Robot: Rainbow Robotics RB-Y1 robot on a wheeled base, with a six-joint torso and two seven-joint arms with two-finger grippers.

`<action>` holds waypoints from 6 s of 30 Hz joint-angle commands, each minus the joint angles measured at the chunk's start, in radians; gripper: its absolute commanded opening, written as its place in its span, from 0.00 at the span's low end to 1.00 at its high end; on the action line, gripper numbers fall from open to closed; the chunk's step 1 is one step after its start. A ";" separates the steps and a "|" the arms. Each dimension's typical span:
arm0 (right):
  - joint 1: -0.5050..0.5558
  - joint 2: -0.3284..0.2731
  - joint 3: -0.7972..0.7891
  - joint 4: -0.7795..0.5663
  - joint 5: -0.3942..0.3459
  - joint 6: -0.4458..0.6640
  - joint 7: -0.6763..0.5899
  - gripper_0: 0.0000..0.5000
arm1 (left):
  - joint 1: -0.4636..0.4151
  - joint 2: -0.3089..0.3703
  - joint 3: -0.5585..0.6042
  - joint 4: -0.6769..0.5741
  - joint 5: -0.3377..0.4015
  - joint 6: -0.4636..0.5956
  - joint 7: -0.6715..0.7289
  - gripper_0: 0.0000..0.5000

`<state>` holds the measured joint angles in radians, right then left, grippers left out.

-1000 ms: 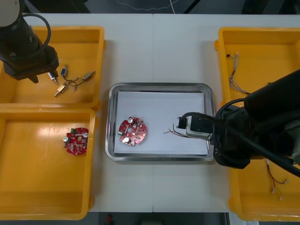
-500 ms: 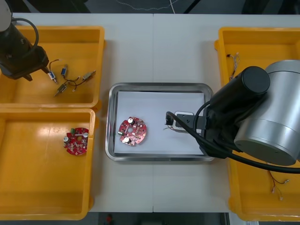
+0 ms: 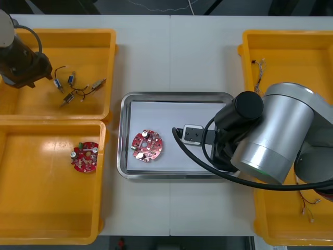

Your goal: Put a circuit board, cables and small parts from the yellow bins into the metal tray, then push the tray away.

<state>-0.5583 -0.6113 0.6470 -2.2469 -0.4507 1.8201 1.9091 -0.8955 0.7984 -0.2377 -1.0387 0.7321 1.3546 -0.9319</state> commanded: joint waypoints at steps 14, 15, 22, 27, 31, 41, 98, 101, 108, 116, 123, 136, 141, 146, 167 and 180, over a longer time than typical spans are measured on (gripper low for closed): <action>-0.005 0.039 0.108 0.164 0.017 -0.208 0.036 0.00 | -0.054 -0.068 -0.057 0.039 -0.031 -0.097 -0.039 1.00; -0.003 0.039 0.112 0.168 0.017 -0.214 0.036 0.00 | -0.053 -0.070 -0.068 0.049 -0.030 -0.114 -0.038 1.00; 0.005 0.036 0.142 0.176 0.020 -0.217 0.039 0.00 | -0.054 -0.081 -0.107 0.112 -0.030 -0.190 -0.036 1.00; 0.015 0.028 0.149 0.176 0.037 -0.219 0.042 0.00 | -0.053 -0.084 -0.107 0.112 -0.020 -0.190 -0.030 1.00; 0.026 0.024 0.155 0.176 0.038 -0.219 0.041 0.00 | -0.053 -0.084 -0.109 0.112 -0.016 -0.190 -0.027 1.00; 0.031 0.022 0.155 0.176 0.043 -0.219 0.042 0.16 | -0.053 -0.087 -0.109 0.112 -0.014 -0.190 -0.025 0.00; -0.011 0.007 -0.586 -0.085 -0.201 0.100 -0.005 1.00 | -0.017 -0.225 -0.071 -0.705 -0.069 0.426 0.242 0.00; -0.011 0.005 -0.655 -0.036 -0.206 0.100 -0.010 1.00 | -0.017 -0.254 -0.101 -0.721 -0.074 0.414 0.254 0.00; -0.020 0.005 -0.759 0.050 -0.190 0.100 -0.015 1.00 | -0.017 -0.306 -0.173 -0.730 -0.108 0.393 0.271 0.00; -0.043 -0.013 -0.800 0.132 -0.151 0.100 0.004 1.00 | -0.017 -0.318 -0.282 -0.664 -0.096 0.282 0.289 0.00; -0.083 -0.044 -0.819 0.242 -0.131 0.100 0.025 1.00 | -0.017 -0.326 -0.342 -0.578 -0.099 0.196 0.282 0.00; -0.178 -0.107 -0.842 0.521 -0.105 0.100 0.139 1.00 | -0.016 -0.335 -0.414 -0.521 -0.092 0.133 0.282 0.01; -0.224 -0.111 -0.842 0.629 -0.091 0.100 0.226 1.00 | -0.016 -0.335 -0.430 -0.511 -0.091 0.133 0.285 0.00; -0.250 -0.110 -0.840 0.707 -0.091 0.100 0.303 1.00 | -0.016 -0.337 -0.436 -0.508 -0.096 0.132 0.285 0.03; -0.278 -0.096 -0.736 0.922 -0.088 -0.153 0.645 1.00 | -0.017 -0.335 -0.399 -0.561 -0.097 0.164 0.305 1.00; -0.278 -0.071 -0.659 1.018 -0.114 -0.275 0.682 1.00 | -0.017 -0.300 -0.226 -0.764 -0.054 0.370 0.245 1.00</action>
<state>-0.7905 -0.6819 -0.0639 -1.2183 -0.5526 1.5675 2.5661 -0.9022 0.4864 -0.5265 -1.7338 0.6483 1.6859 -0.6751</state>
